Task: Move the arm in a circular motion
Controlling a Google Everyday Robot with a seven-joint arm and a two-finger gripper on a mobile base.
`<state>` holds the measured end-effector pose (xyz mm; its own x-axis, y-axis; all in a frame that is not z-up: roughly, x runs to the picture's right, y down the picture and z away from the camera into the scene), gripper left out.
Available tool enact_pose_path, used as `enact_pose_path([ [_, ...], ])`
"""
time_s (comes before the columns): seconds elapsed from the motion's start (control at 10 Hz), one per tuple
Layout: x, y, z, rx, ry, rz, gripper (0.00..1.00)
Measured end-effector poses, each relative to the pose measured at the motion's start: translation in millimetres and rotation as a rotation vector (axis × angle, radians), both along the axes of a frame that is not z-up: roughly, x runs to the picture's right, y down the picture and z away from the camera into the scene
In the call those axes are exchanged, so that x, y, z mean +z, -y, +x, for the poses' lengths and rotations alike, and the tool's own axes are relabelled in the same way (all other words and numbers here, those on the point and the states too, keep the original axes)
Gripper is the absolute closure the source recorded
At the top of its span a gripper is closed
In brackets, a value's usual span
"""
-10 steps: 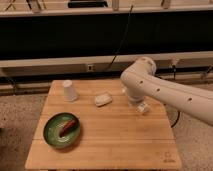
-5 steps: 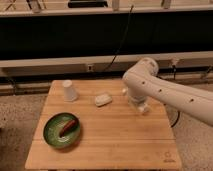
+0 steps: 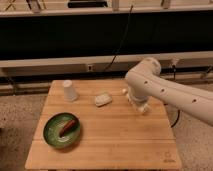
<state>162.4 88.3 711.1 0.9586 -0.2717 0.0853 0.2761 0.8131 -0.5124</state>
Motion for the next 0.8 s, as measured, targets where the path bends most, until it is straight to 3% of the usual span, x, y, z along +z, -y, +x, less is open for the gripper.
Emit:
enact_pose_path([
  [0.3, 0.9, 0.3, -3.3, 0.002, 0.004, 0.004, 0.96],
  [0.8, 12.4, 11.5, 18.1, 0.002, 0.001, -0.002, 0.96],
])
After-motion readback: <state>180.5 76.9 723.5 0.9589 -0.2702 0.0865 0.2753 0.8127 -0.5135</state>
